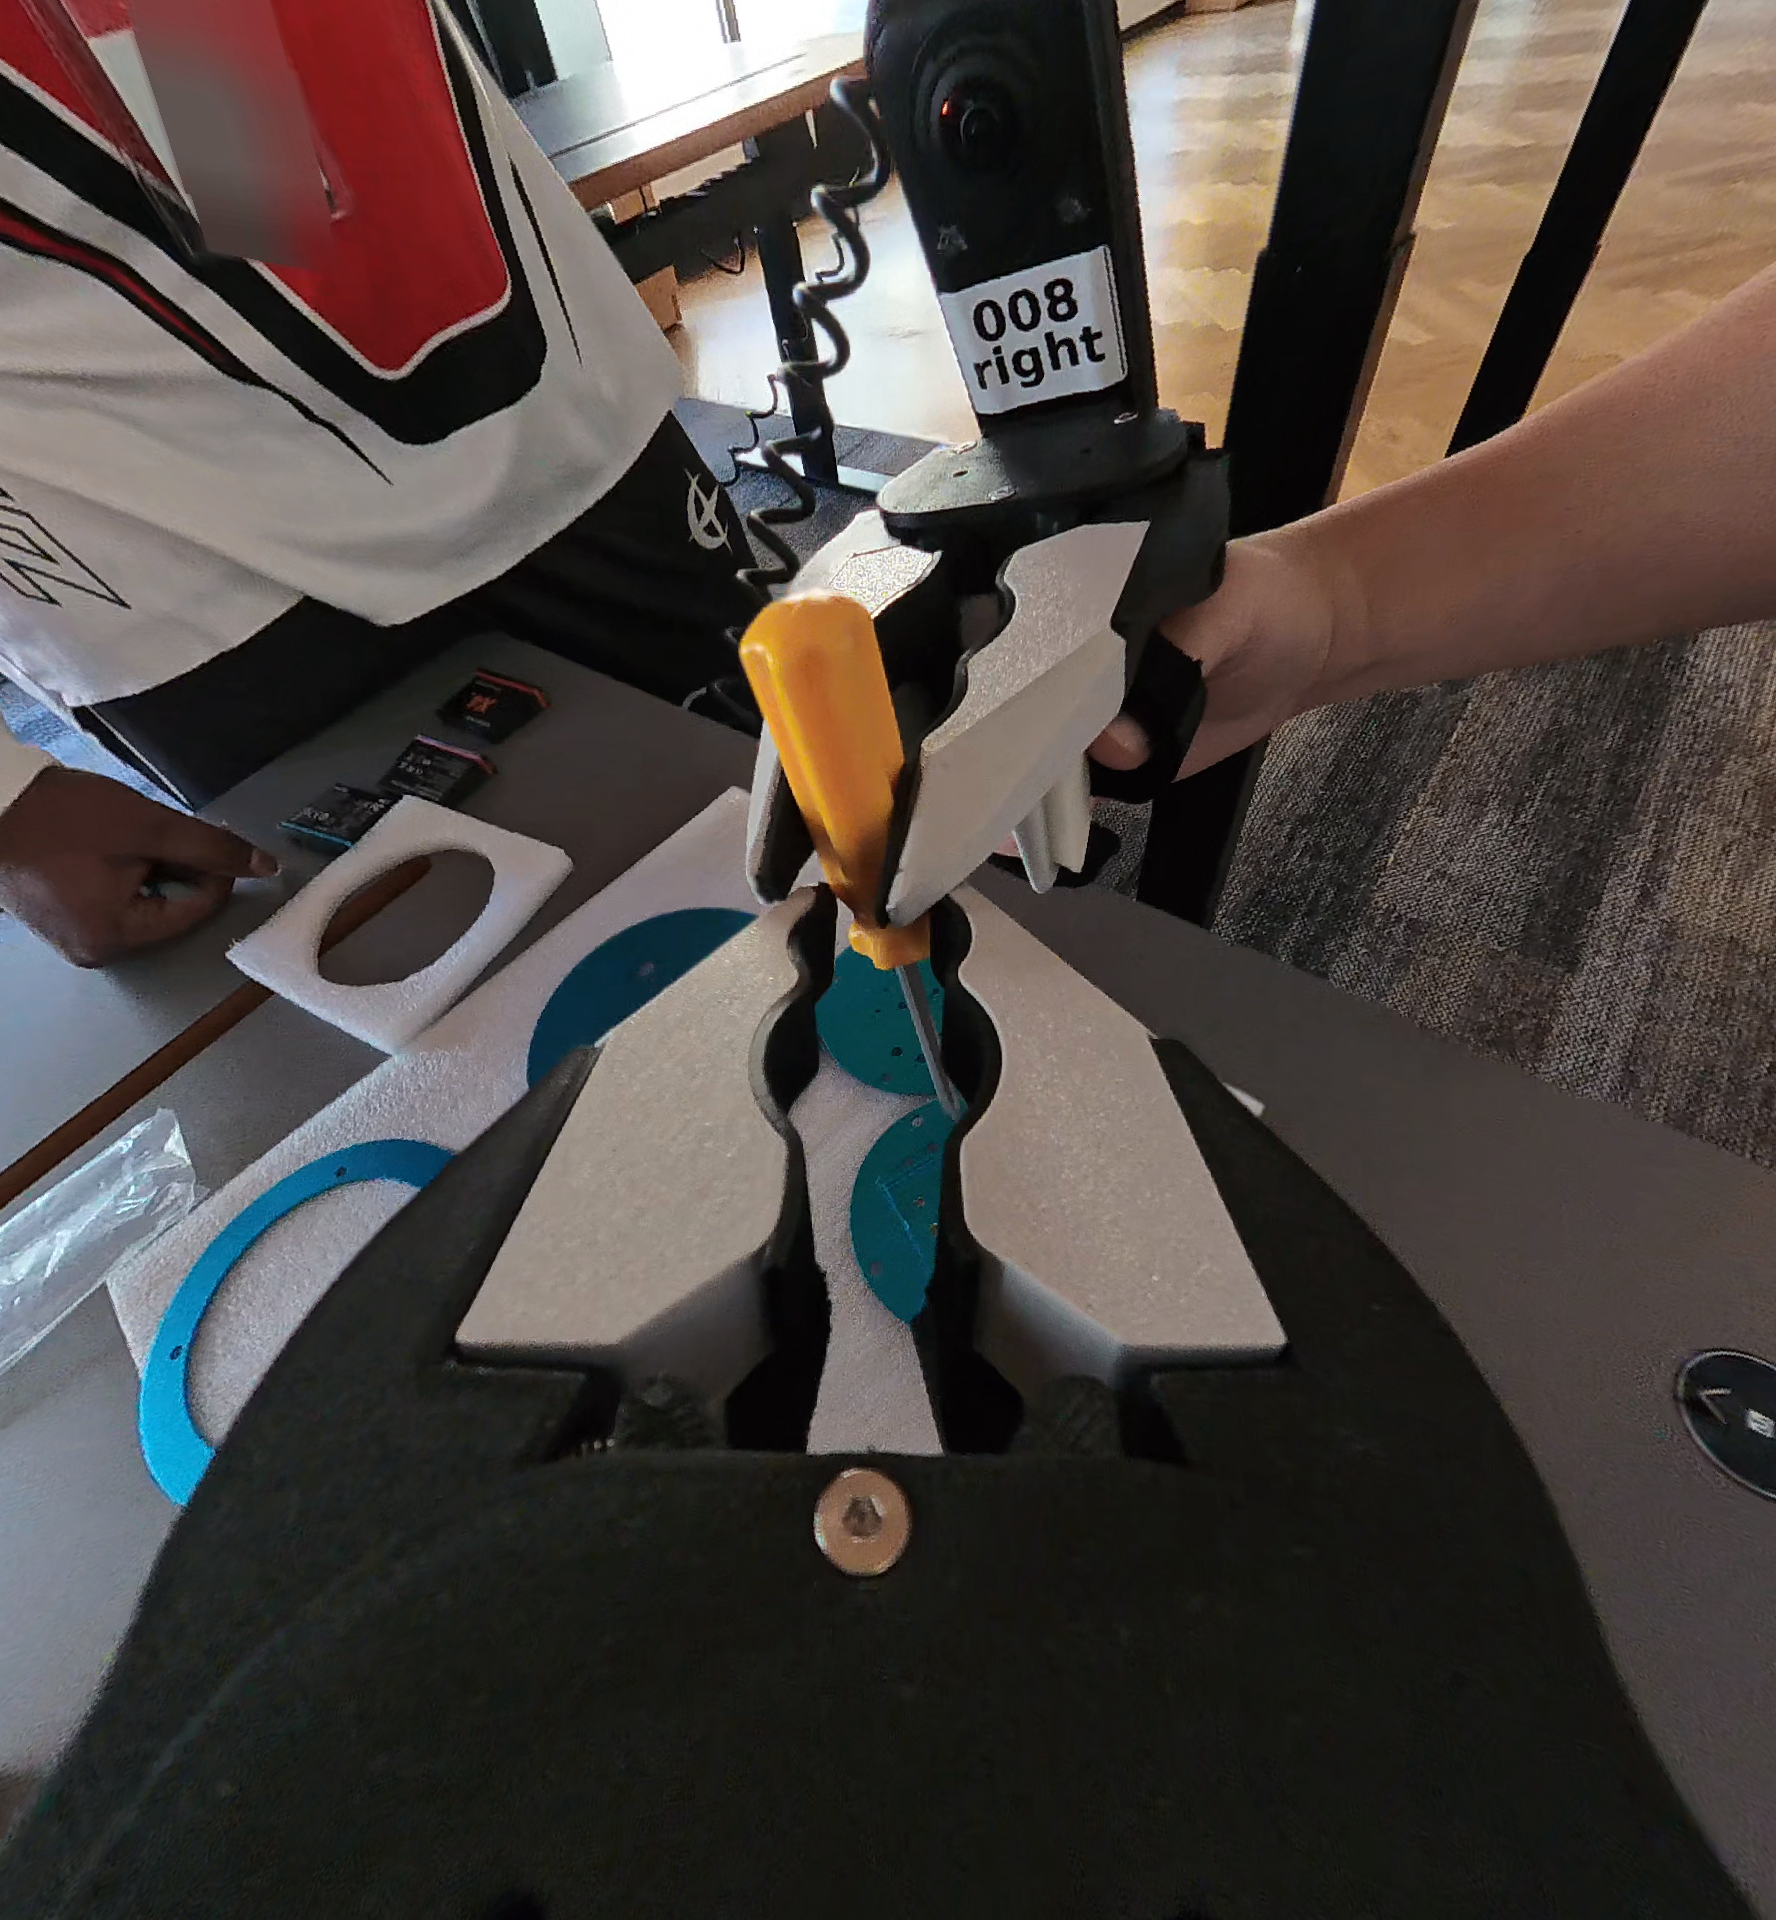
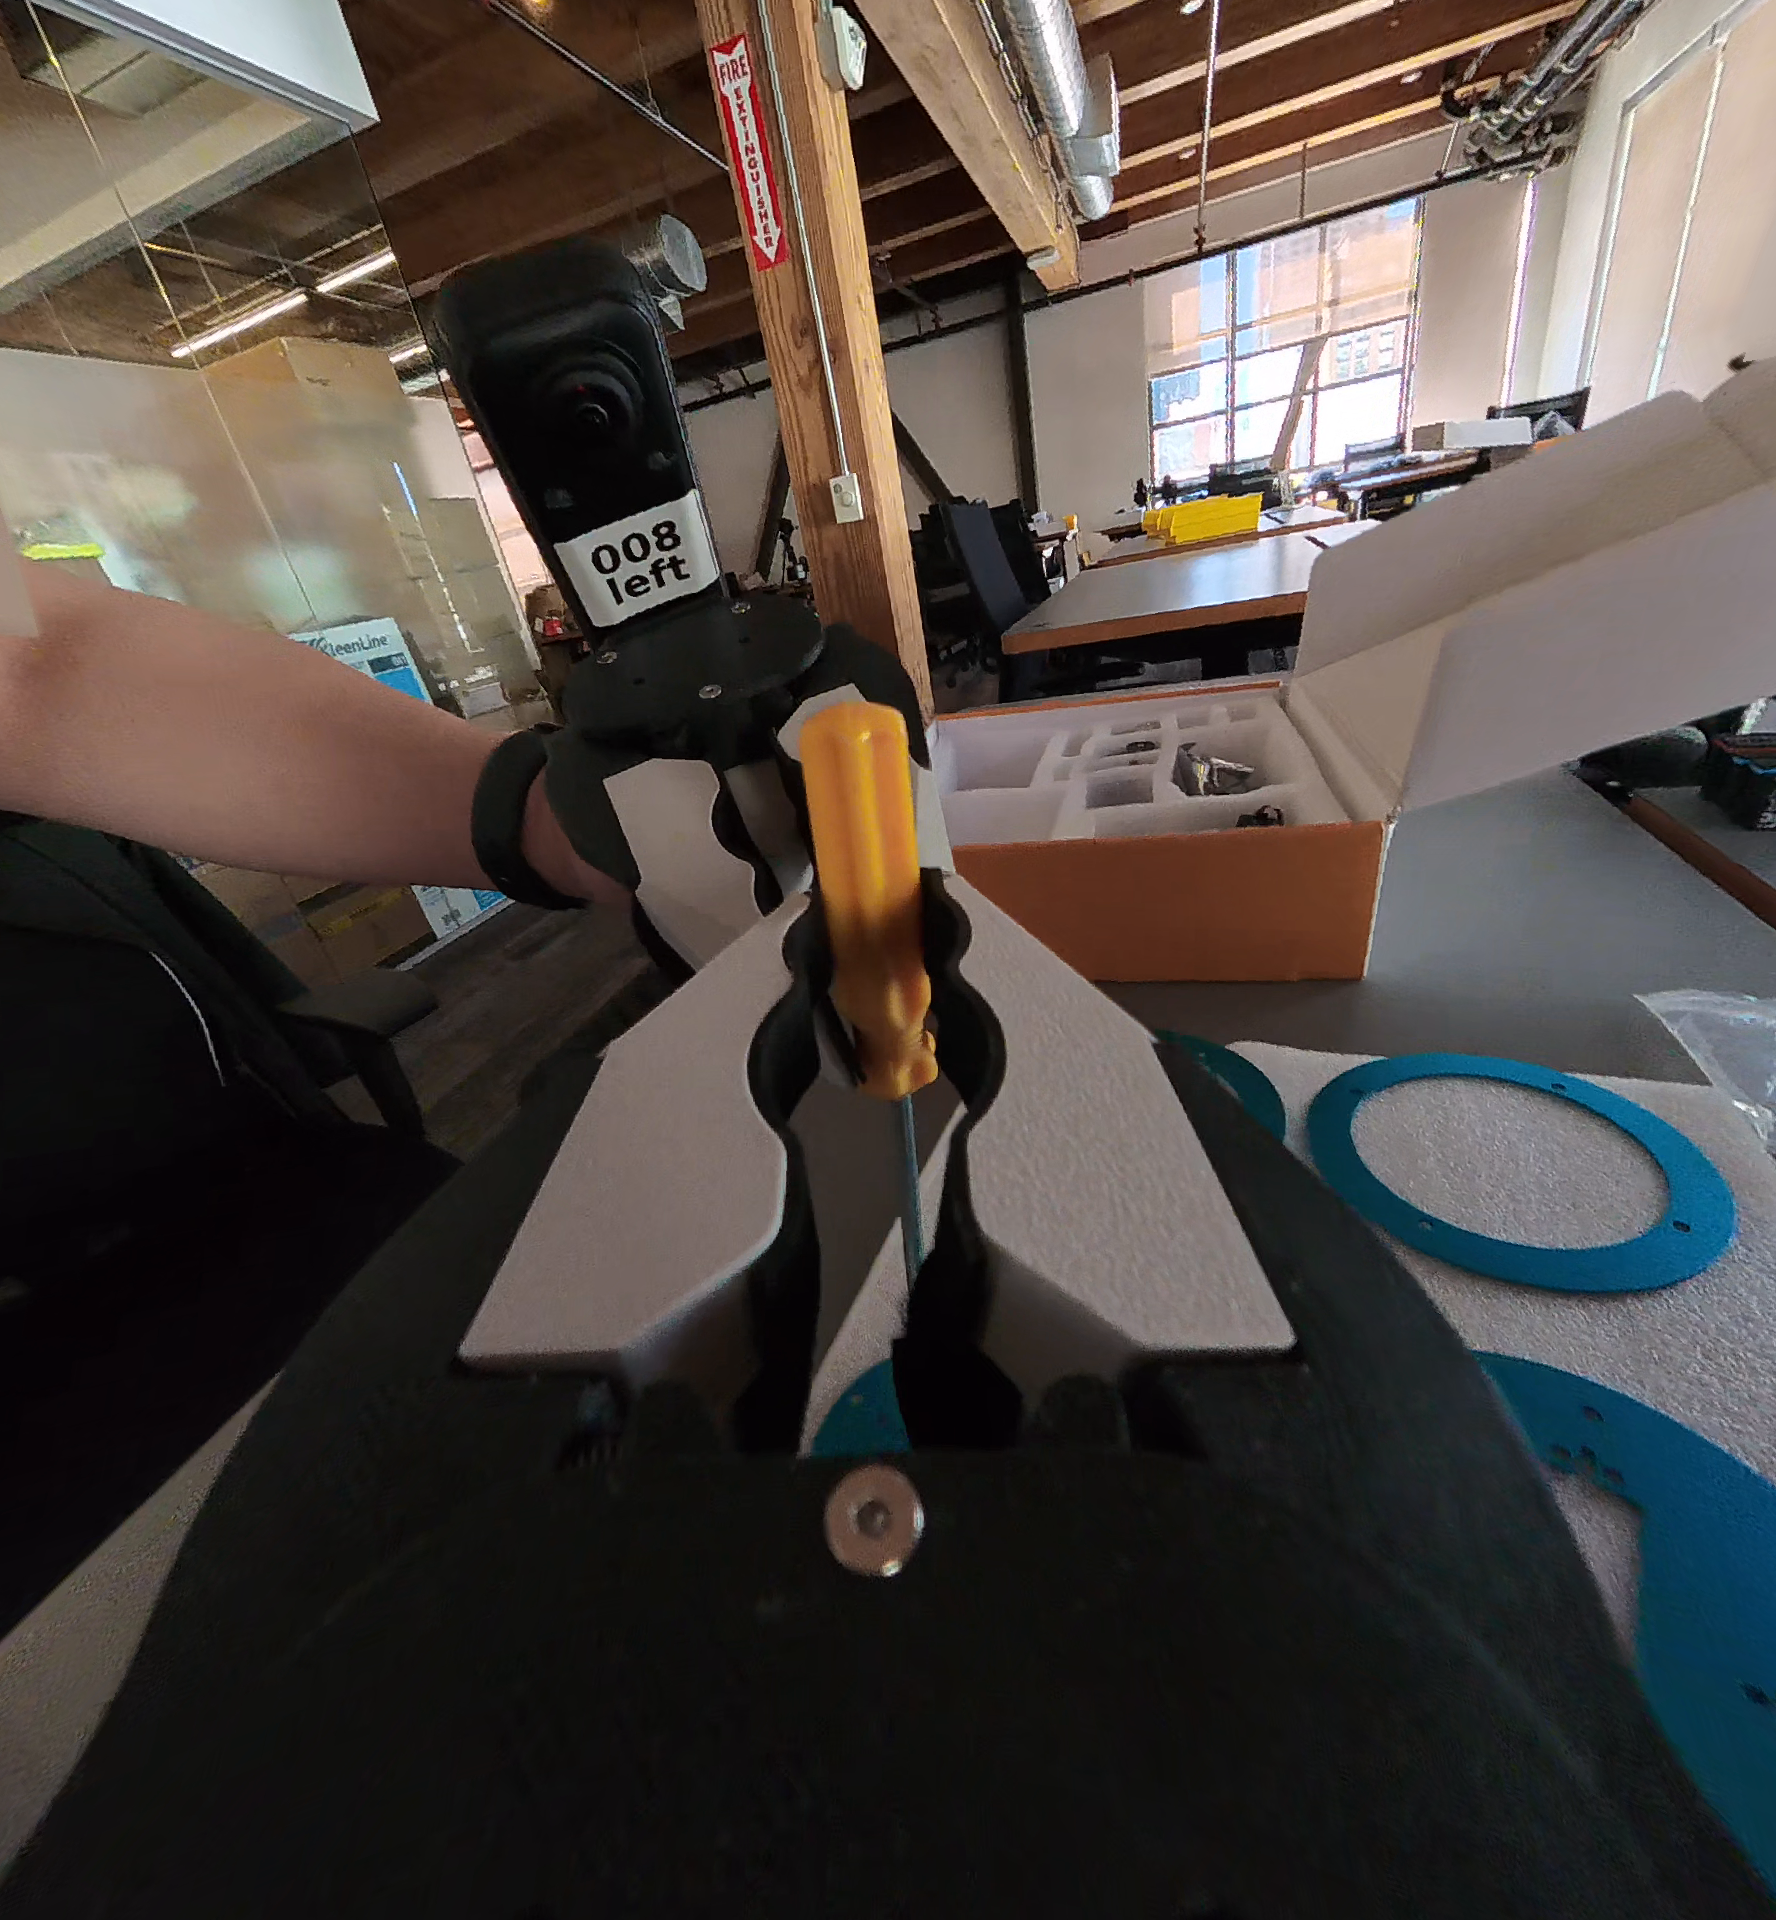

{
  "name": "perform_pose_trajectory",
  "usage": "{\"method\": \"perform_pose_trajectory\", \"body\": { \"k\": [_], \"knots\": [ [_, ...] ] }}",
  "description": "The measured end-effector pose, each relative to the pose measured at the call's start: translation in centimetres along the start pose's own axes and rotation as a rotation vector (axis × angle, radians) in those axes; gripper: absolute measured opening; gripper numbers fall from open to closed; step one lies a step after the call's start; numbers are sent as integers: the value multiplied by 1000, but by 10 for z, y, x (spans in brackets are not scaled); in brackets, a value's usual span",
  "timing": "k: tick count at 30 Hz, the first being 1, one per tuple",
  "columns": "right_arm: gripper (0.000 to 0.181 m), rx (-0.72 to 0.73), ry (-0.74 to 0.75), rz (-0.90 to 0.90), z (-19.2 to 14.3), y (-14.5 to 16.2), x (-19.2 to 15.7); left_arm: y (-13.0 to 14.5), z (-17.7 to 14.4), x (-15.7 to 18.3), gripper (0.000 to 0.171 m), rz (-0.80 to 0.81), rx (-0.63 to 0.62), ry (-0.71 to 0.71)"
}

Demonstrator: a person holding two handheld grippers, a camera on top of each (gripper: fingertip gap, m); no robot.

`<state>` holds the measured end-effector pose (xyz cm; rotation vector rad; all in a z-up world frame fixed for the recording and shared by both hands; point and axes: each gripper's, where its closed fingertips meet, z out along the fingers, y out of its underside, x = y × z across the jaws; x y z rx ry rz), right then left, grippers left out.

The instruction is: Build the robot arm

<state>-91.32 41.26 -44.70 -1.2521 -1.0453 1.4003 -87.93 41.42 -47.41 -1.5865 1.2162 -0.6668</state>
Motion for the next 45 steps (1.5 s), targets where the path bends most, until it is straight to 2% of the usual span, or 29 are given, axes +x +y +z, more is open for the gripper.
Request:
{"method": "perform_pose_trajectory", "body": {
  "k": [9, 13, 14, 16, 19, 20, 22, 23, 24, 27, 29, 31, 33, 35, 37, 40, 43, 45],
  "knots": [
    [16, -88, -10, 27, 1, 42, 13, 40, 12, -1, 16, -6, -15, -19],
    [17, -117, 18, 10, 3, 35, 7, 30, 7, 1, 16, 30, 9, -45],
    [17, -113, 77, 5, 3, 31, 8, 27, 5, -1, 16, 47, 17, -53],
    [16, -71, 293, -57, 0, 22, 19, 21, 3, -8, 13, 40, 31, -89],
    [16, 60, 528, -65, 0, 5, 25, 6, -2, -16, 18, -14, 101, -147],
    [16, 69, 590, -88, 1, 1, 26, 4, -4, -17, 23, -12, 116, -167],
    [16, 91, 697, -130, 1, -8, 22, 2, -8, -17, 21, -3, 134, -198],
    [16, 103, 735, -140, 1, -13, 19, 1, -9, -16, 21, -5, 139, -200],
    [16, 53, 752, -193, 3, -16, 16, 2, -8, -14, 21, -13, 132, -194],
    [16, -183, 678, -403, 16, -15, 14, 6, -11, -17, 28, -43, 63, -210],
    [16, -183, 649, -306, 19, -20, 13, 1, -20, -20, 30, -81, 76, -247],
    [16, -96, 869, -207, -1, -38, 20, -4, -29, -19, 30, -127, 109, -280],
    [17, 22, 1012, -216, -8, -60, 7, -3, -37, -17, 30, -146, 120, -314],
    [16, 19, 1213, -229, -22, -62, 6, 4, -42, -12, 29, -159, 103, -332],
    [16, 31, 1149, -166, -4, -59, 5, 9, -49, -4, 30, -184, 78, -325],
    [17, -96, 949, -228, 20, -49, -8, 4, -64, 13, 29, -202, 91, -309],
    [16, -238, 804, -337, 12, -34, -40, 7, -77, 38, 30, -211, 77, -292],
    [16, -299, 713, -363, 0, -23, -77, 8, -85, 63, 31, -234, 75, -275]
  ]
}}
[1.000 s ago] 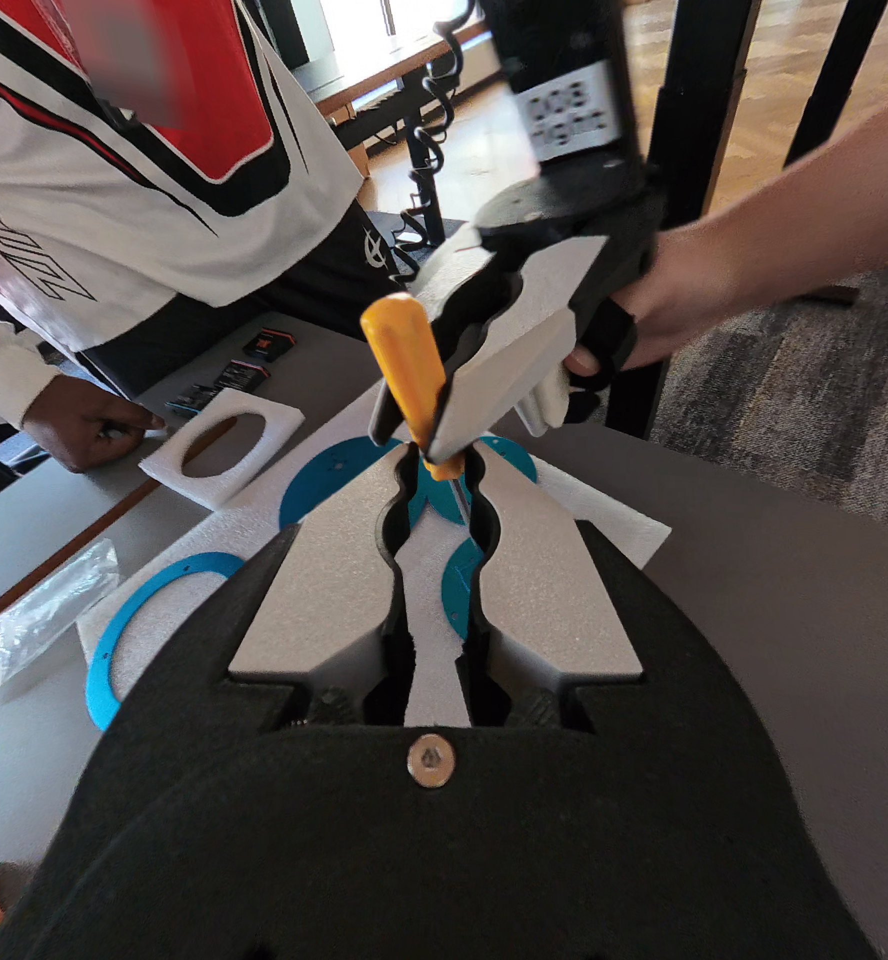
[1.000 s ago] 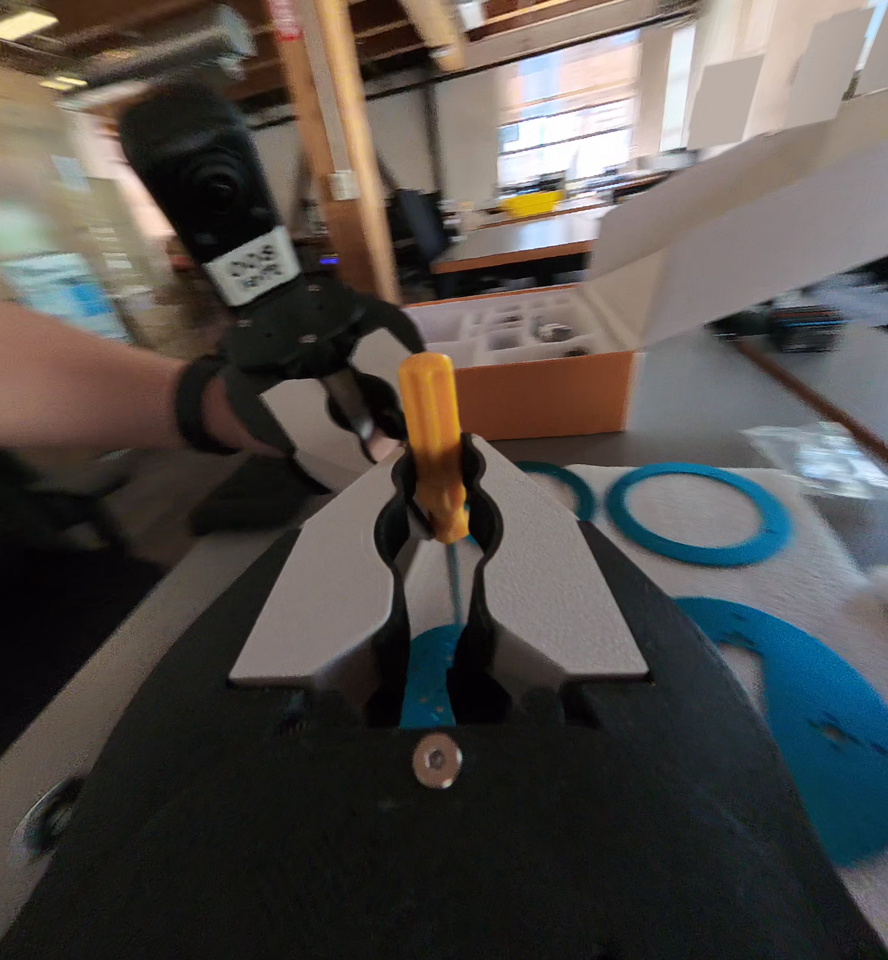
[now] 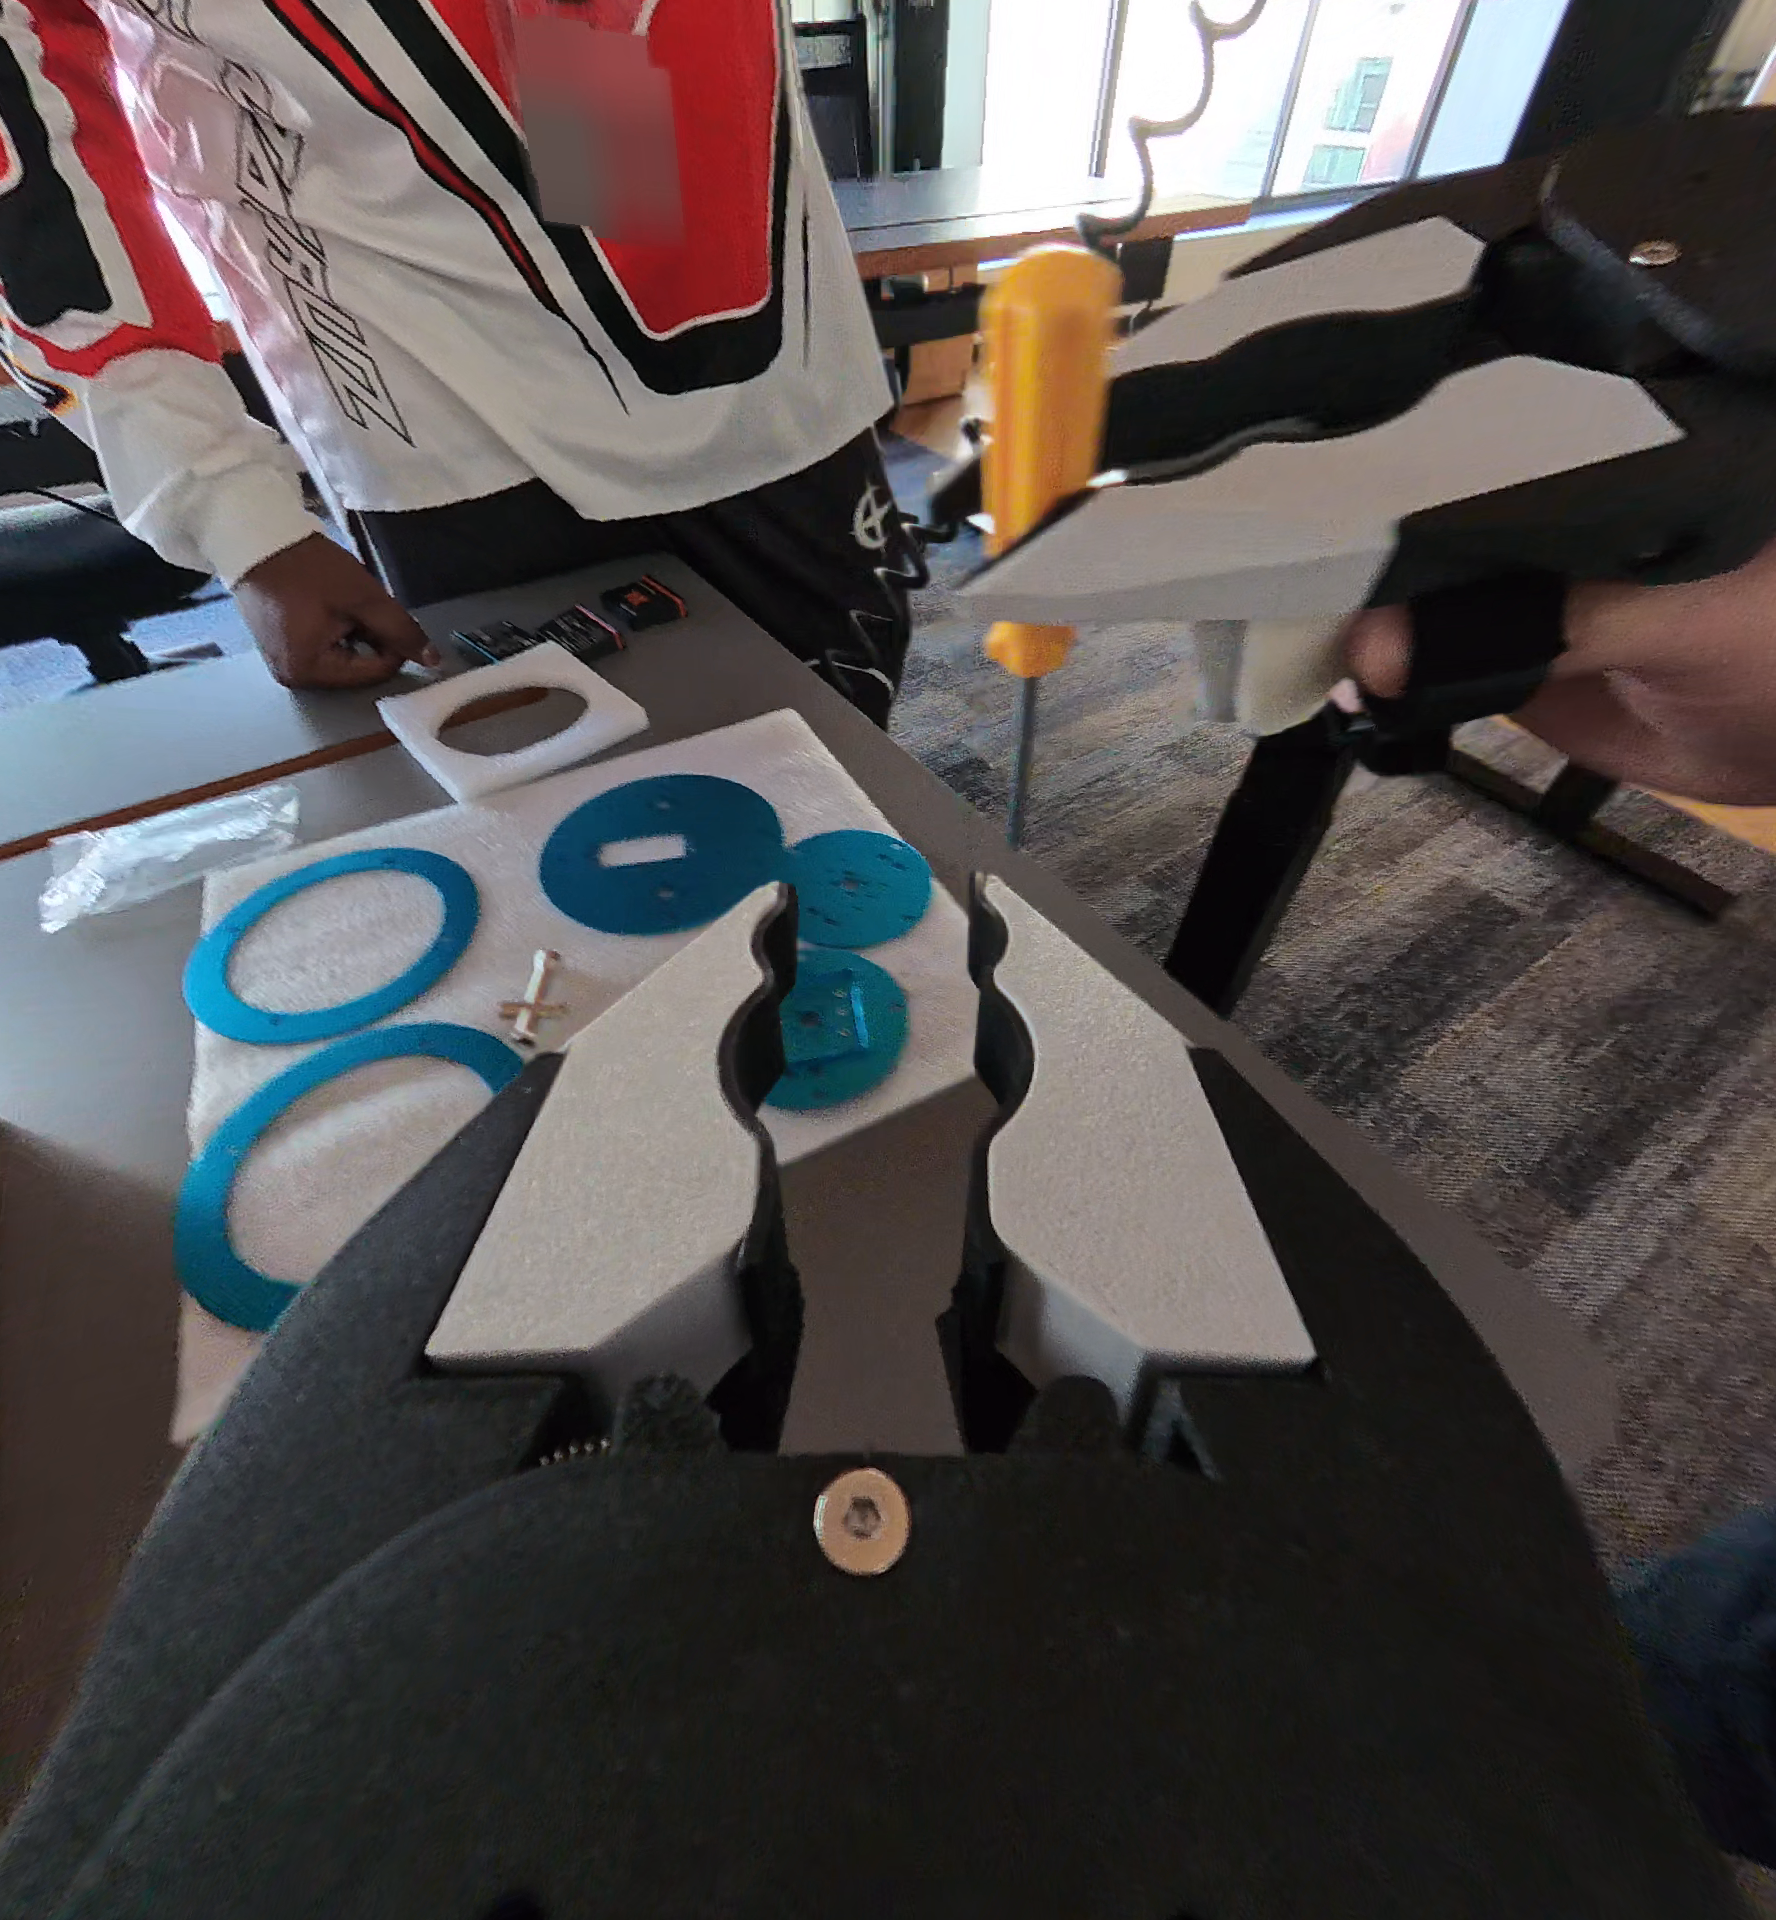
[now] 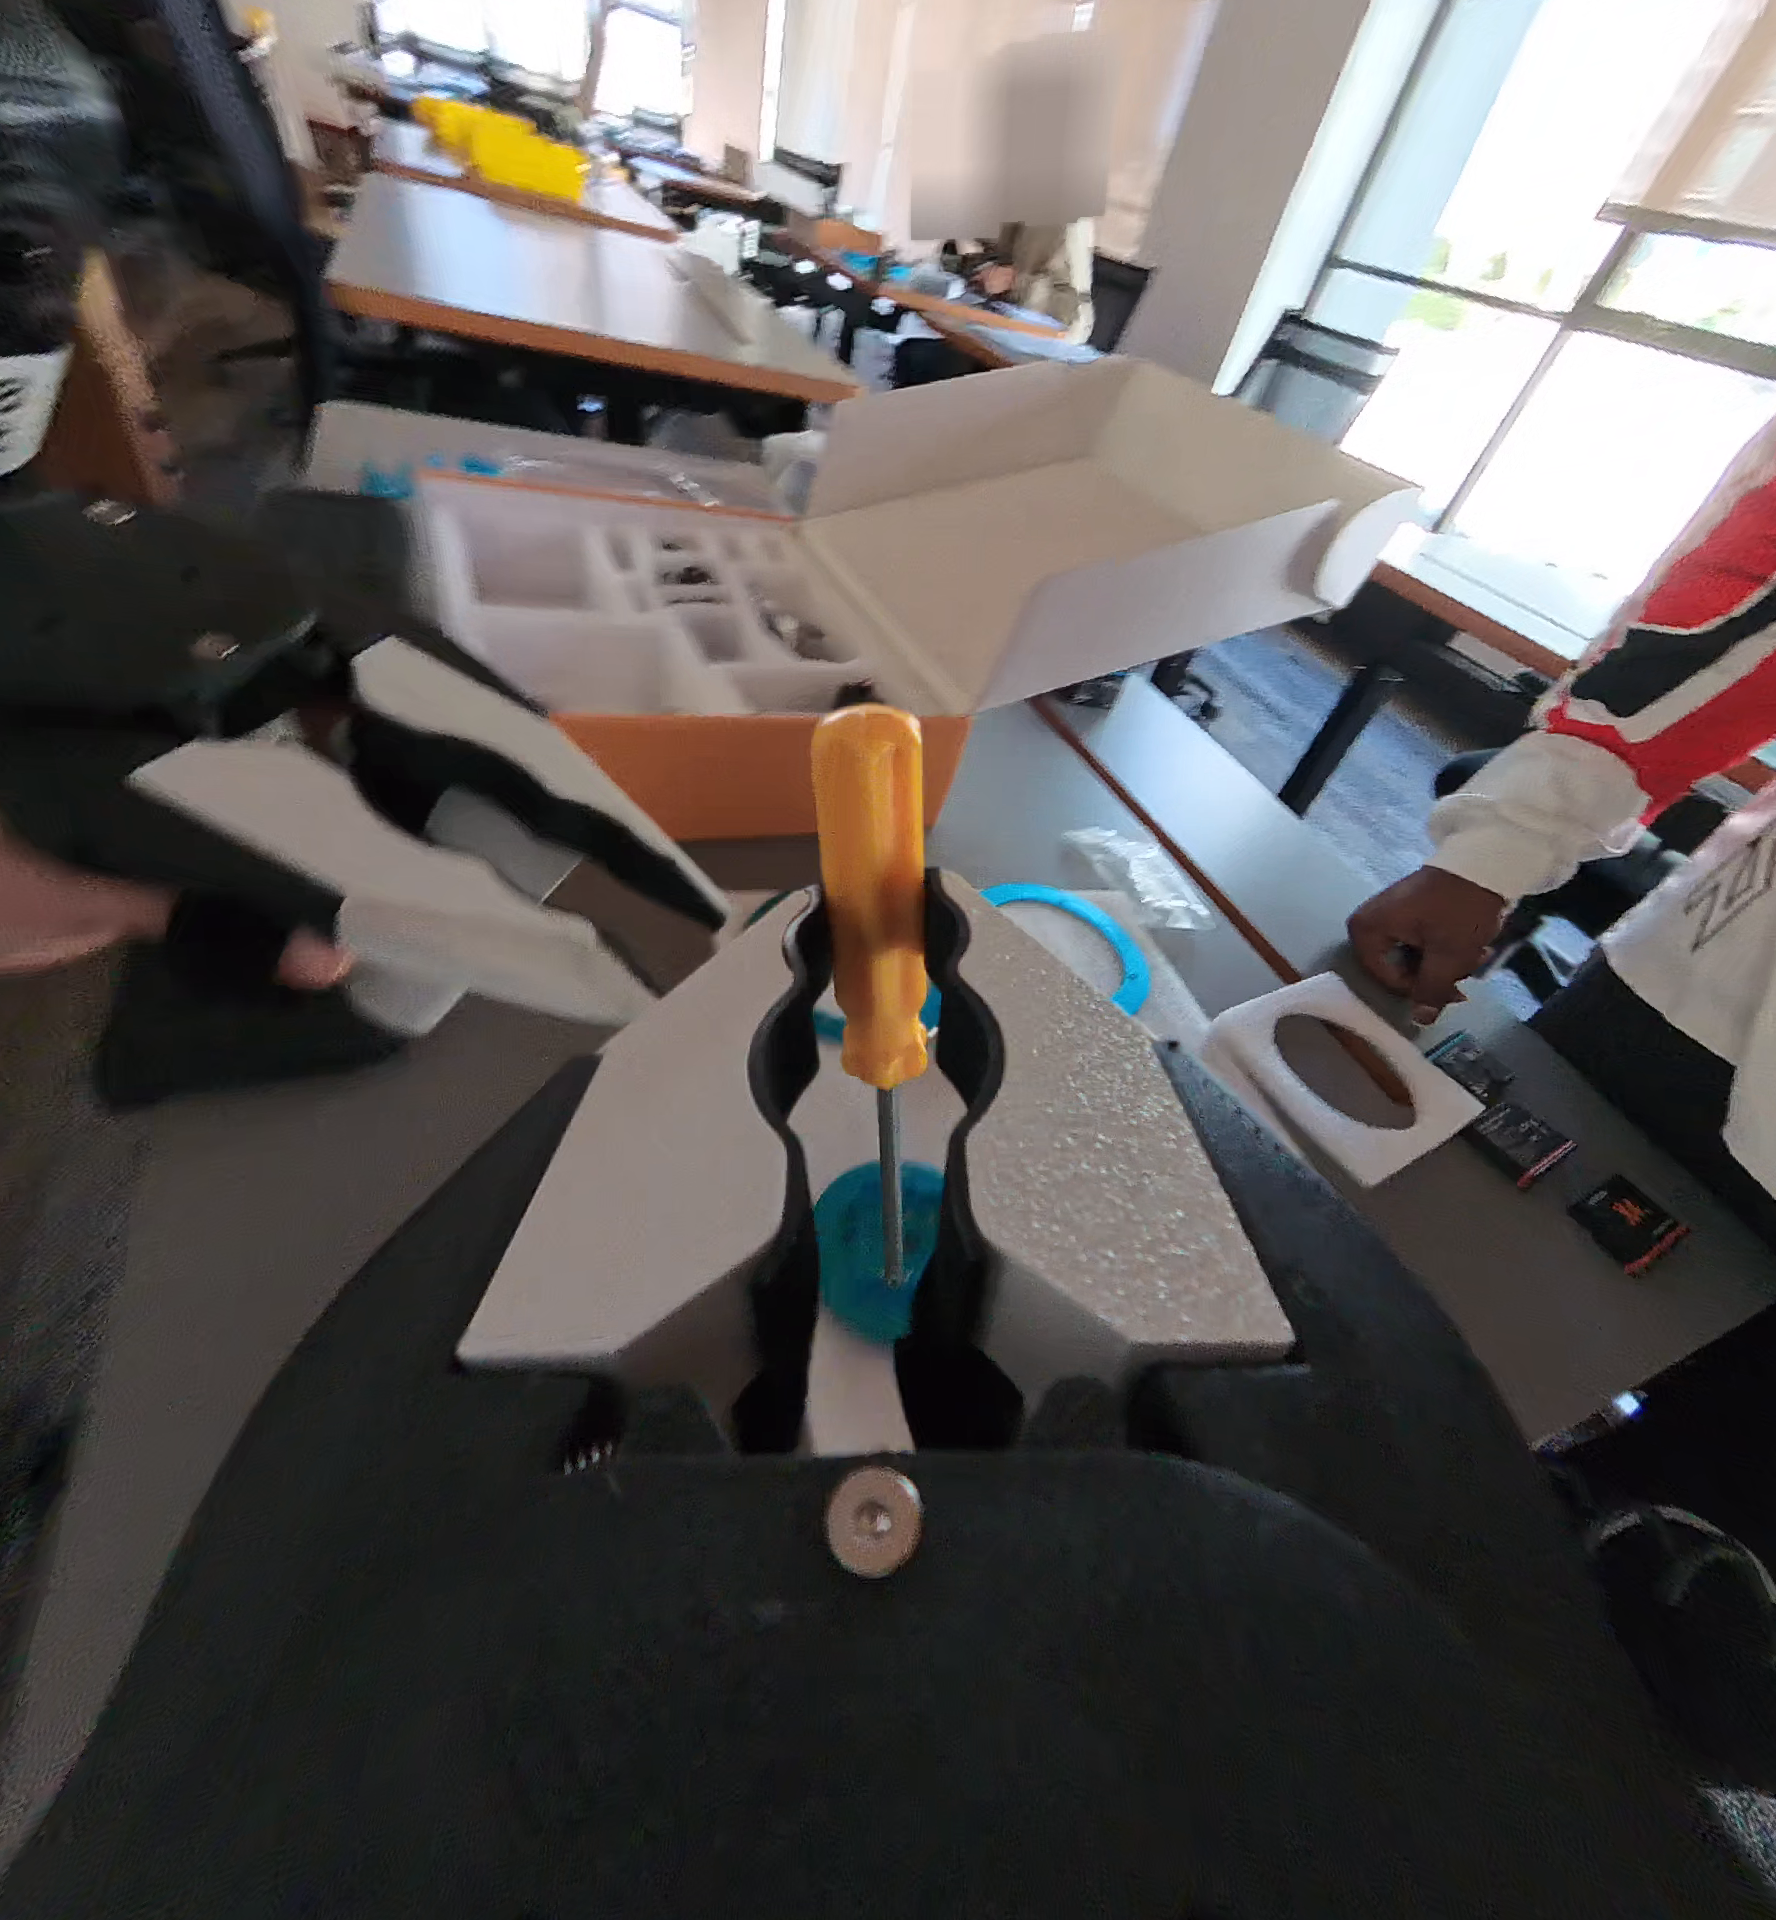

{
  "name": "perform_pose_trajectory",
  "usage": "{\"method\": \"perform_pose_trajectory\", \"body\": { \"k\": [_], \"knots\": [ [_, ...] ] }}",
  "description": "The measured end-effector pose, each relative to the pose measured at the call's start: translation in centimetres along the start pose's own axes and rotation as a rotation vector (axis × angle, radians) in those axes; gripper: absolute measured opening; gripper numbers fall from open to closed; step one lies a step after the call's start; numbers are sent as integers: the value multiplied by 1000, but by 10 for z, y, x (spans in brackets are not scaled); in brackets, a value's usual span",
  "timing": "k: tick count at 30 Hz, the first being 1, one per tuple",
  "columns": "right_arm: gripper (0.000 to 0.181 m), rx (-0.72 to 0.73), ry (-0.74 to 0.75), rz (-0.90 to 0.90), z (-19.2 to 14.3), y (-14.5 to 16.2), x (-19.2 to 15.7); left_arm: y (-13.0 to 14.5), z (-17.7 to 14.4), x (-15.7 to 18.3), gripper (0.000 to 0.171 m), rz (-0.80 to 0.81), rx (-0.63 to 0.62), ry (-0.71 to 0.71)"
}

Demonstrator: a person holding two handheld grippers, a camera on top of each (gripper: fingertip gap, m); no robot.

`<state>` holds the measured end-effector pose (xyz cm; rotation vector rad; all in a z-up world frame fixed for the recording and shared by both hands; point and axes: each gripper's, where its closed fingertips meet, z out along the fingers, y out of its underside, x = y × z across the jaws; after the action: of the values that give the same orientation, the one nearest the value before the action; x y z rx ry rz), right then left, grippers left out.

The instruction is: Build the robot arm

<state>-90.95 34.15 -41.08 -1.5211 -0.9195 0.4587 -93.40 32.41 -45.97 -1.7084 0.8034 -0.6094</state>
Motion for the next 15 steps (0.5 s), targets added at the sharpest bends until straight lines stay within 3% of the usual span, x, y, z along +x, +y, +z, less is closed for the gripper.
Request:
{"method": "perform_pose_trajectory", "body": {
  "k": [4, 8, 11, 15],
  "knots": [
    [16, -25, -53, -22, -80, -17, -29, -2, -43, 49, 30, -105, 31, -40],
    [16, -13, -96, -8, -140, -59, -43, -37, -105, 95, 29, -189, 93, -120],
    [17, -17, -183, 92, -158, -73, -57, -62, -139, 125, 27, -190, 83, -115],
    [16, 29, -164, 318, -149, -59, -50, -66, -161, 134, 29, -130, -23, -145]
  ]
}}
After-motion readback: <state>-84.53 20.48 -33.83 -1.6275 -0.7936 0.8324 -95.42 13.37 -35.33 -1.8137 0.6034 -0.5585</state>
